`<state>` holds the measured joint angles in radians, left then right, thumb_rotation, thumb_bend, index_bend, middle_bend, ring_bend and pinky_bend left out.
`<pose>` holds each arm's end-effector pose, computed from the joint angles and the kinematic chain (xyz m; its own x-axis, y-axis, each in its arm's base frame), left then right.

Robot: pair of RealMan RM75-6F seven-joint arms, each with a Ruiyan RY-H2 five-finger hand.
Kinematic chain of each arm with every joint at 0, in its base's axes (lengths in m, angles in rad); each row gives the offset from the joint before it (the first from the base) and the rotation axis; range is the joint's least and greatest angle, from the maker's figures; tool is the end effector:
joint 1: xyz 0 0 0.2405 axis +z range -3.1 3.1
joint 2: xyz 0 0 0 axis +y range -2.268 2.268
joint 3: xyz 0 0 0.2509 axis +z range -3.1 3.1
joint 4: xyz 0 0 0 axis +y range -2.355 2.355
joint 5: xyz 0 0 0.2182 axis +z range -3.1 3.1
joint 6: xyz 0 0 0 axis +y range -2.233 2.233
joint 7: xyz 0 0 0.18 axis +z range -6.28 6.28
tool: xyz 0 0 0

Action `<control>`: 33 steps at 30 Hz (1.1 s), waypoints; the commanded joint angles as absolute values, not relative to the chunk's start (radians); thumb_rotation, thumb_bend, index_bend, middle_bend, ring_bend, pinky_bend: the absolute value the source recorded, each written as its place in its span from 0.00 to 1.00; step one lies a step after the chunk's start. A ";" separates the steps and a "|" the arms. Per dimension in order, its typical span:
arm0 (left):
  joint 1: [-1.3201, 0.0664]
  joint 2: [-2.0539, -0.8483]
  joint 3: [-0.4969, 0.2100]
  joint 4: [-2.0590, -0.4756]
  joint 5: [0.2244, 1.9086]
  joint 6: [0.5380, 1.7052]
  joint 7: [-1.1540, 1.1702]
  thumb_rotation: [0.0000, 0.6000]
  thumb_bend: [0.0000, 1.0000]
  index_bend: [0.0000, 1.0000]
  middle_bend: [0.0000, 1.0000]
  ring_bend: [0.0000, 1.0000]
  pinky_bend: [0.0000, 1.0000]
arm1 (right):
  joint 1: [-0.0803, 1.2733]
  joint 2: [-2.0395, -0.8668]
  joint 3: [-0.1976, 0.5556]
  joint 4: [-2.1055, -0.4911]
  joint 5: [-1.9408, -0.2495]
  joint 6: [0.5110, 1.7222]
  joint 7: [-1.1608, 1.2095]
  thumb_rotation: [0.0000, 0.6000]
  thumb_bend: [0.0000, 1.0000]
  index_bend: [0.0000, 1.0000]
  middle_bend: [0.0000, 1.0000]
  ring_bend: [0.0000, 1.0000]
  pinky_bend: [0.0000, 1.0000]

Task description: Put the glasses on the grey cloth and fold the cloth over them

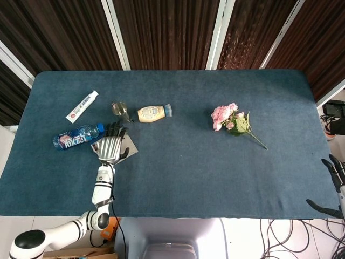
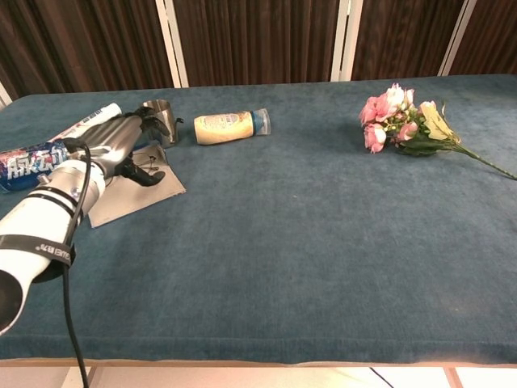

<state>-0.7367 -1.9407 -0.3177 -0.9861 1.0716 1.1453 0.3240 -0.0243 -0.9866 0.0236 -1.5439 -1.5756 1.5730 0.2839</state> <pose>-0.1570 0.4116 -0.0680 0.3466 0.0395 0.9372 0.9343 -0.1031 -0.3412 -0.3356 -0.1770 0.2036 0.3217 0.0158 0.9467 -0.9468 0.0118 0.3215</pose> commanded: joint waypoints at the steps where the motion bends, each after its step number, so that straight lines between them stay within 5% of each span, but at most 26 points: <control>1: -0.662 -1.832 -0.260 -1.249 1.066 1.166 0.401 1.00 0.30 0.30 0.02 0.00 0.02 | -0.025 -0.987 0.021 -1.544 -1.579 1.576 0.284 1.00 0.13 0.00 0.00 0.00 0.00; 33: -0.717 -1.820 -0.280 -1.308 0.753 1.130 0.764 1.00 0.32 0.30 0.00 0.00 0.02 | -0.026 -0.985 0.013 -1.538 -1.594 1.584 0.297 1.00 0.13 0.00 0.00 0.00 0.00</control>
